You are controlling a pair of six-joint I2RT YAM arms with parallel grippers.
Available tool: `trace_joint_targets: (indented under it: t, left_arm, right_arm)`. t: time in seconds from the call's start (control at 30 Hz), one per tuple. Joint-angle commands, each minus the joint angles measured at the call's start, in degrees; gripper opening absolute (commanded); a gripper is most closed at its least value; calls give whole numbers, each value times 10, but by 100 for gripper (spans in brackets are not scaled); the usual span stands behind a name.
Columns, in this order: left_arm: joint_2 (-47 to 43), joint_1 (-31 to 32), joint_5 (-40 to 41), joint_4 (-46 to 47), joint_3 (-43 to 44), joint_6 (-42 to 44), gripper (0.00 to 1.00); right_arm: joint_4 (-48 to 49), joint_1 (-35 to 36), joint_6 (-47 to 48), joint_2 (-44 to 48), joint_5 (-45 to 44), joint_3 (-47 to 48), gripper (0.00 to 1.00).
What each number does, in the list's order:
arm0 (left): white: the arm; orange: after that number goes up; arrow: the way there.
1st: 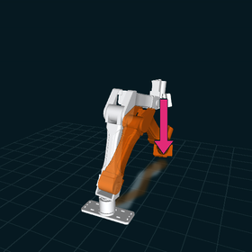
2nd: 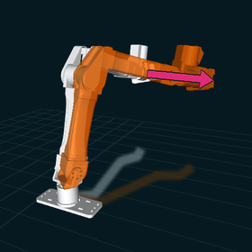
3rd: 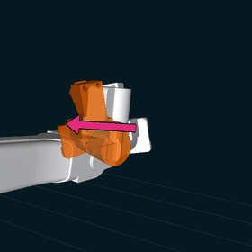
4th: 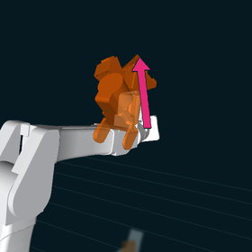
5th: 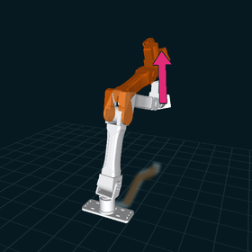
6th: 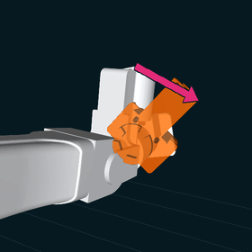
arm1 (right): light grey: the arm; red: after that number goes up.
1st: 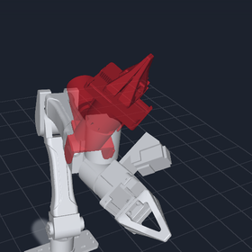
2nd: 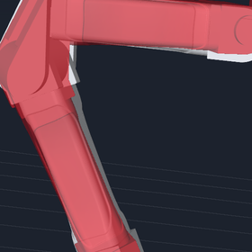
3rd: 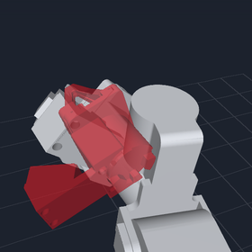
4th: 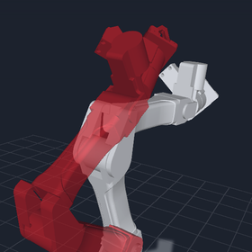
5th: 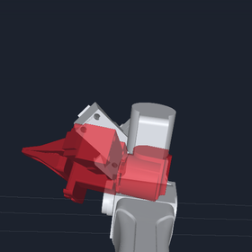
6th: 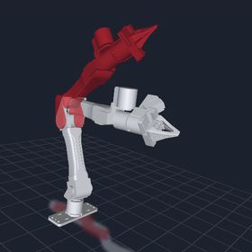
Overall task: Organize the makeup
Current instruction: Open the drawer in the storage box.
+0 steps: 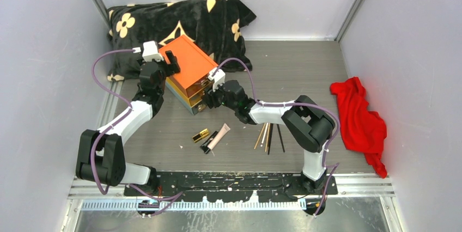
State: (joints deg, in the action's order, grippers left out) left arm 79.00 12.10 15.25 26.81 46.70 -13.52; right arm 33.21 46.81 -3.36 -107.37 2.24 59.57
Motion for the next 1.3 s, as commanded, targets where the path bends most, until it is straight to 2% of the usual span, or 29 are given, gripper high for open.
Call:
trace_joint_targets:
  t: [0.0,0.43,0.83,1.07,1.27]
  left_arm:
    - [43,15,-74,-170,-32,26,80]
    - [42,15,-74,-169,-33,25,80]
    - [42,15,-73,-169,-33,26,80]
    - [41,15,-74,-169,-34,26,79]
    - [41,15,-73,-169,-33,26,79]
  right_arm:
    - [55,-3,3,17,-3,21,18]
    - [32,-2,5,82,-18,-73,18]
    - [-9,5,10,184,-52,-162,18]
    - [-10,9,7,206,-62,-201,21]
    - [-14,11,12,220,-70,-209,28]
